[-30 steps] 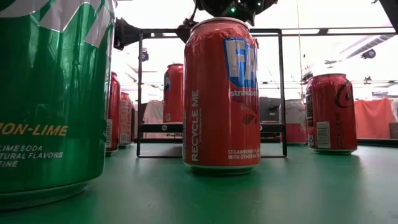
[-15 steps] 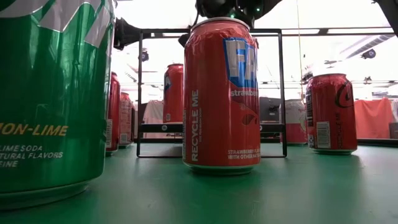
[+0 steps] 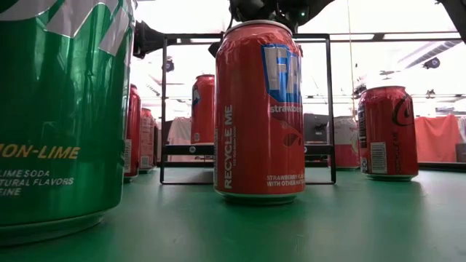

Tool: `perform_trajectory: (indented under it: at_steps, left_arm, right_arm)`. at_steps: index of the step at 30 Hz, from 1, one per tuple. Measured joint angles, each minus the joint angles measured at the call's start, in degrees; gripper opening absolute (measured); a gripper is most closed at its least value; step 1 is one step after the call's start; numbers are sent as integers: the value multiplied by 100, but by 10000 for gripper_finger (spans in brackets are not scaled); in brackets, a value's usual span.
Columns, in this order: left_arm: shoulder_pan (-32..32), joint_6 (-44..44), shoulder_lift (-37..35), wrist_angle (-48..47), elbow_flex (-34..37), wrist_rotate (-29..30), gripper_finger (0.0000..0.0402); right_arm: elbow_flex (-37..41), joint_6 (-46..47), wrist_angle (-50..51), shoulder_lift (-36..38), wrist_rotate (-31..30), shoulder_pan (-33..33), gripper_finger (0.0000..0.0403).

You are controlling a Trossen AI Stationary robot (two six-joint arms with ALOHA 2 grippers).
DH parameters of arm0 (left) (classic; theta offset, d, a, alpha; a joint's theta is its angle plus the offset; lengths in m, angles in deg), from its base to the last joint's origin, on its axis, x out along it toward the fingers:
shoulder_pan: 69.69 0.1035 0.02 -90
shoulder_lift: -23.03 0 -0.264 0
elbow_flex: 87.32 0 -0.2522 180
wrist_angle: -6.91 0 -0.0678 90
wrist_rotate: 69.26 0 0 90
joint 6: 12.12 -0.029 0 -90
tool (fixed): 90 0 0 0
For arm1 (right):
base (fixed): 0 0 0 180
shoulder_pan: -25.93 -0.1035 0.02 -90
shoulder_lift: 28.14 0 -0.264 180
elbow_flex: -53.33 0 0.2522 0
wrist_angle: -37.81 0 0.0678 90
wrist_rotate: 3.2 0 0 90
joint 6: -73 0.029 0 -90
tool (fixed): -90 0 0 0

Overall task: Place canned beverage on shelf
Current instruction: Put the green soda can on the shelf

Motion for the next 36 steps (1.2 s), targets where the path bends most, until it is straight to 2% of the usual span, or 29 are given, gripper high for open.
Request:
perform_trajectory:
  at_steps: [6,16,36]
  left_arm:
    - [-1,0,0,0,0,0,0]
    - [1,-2,0,1,0,0,0]
    - [1,-17,0,2,0,0,0]
  right_arm:
    - [9,45,9,0,-247,0,12]
    - [2,445,331,5,-318,-13,12]
    - [-244,340,604,55,-415,-259,12]
